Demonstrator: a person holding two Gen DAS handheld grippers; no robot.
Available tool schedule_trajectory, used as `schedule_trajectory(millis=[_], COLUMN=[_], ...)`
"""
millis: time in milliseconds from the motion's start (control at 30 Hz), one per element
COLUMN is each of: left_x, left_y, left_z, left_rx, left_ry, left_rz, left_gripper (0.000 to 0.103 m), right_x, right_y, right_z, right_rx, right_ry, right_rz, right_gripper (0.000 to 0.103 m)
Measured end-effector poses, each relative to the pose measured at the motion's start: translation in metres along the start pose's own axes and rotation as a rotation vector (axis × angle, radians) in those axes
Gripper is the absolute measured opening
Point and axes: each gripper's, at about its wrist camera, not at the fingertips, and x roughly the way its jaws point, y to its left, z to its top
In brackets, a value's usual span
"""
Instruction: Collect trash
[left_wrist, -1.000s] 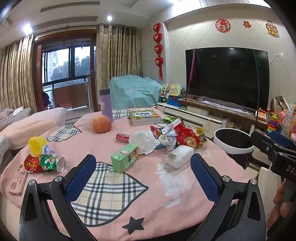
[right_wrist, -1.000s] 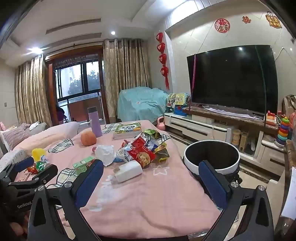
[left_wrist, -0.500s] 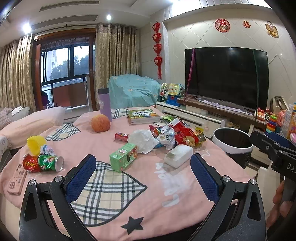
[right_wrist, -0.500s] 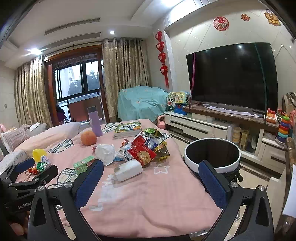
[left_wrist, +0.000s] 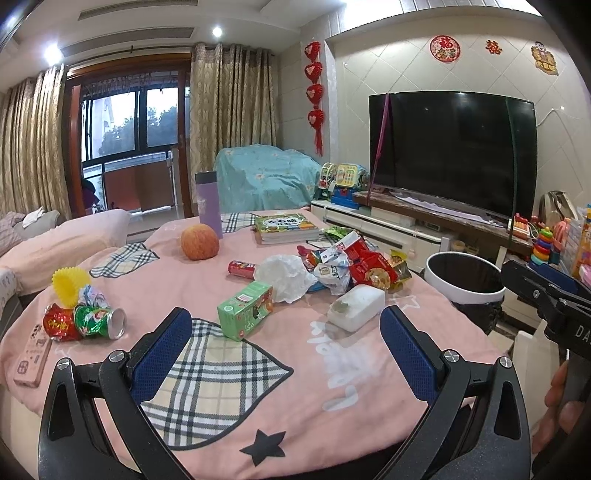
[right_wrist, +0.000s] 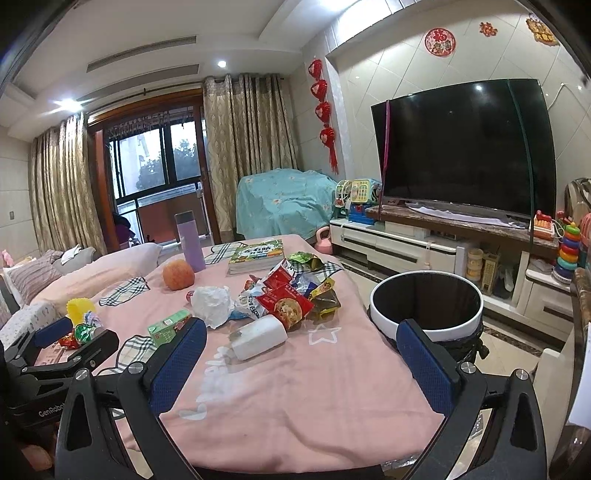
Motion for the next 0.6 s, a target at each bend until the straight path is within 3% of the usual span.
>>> schedule_trajectory(millis=[600], left_x=[-0.0005], left_y=[-0.0002], left_z=[-0.001], left_rx=[-0.002], left_ry=[0.003], left_rz=[-0.009], left_gripper=[0.103], right_x=[0.002], right_y=[0.0026], right_z=[-0.0023], right_rx=[0.006], right_ry=[0.002], right_rz=[0.005], right_gripper=[0.103])
